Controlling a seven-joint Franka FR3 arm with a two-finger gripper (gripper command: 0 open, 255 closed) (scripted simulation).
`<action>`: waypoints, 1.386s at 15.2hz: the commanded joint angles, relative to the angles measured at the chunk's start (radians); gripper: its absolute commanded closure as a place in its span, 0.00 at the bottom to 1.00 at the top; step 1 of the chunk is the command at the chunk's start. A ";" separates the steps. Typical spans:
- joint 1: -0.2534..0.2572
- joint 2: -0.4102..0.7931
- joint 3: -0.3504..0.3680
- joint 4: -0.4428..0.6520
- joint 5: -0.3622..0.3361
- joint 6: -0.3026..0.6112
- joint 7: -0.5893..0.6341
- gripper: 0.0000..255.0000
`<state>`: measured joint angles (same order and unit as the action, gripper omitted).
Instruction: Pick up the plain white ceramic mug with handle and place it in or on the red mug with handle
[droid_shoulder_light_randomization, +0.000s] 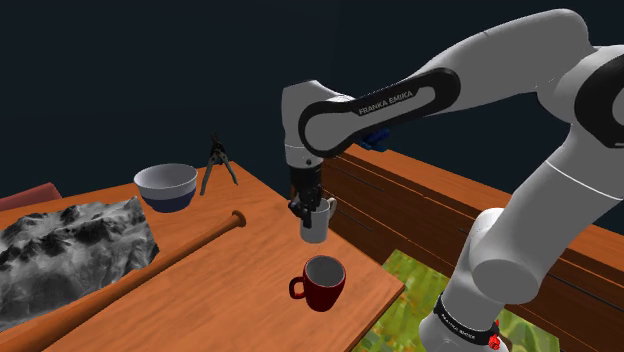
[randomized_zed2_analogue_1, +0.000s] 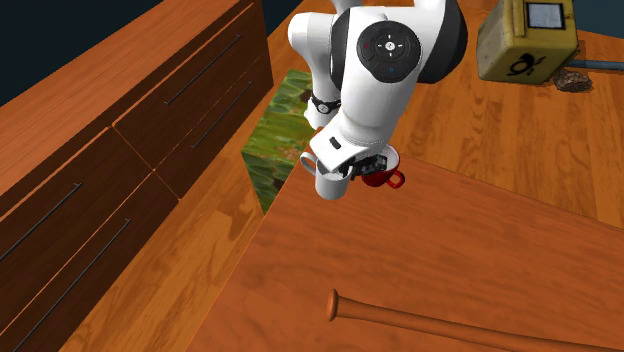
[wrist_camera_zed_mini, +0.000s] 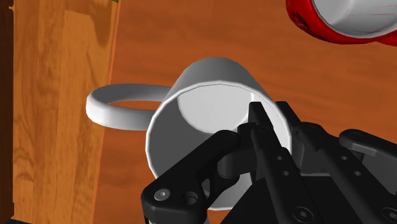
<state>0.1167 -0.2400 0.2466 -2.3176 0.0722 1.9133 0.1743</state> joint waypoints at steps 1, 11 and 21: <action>0.000 -0.009 -0.001 0.017 0.001 -0.026 0.000 1.00; -0.001 -0.044 -0.009 0.121 0.002 -0.164 -0.003 1.00; 0.027 -0.117 0.018 0.161 0.035 -0.273 0.047 1.00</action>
<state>0.1367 -0.3433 0.2574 -2.1562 0.0995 1.6521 0.2079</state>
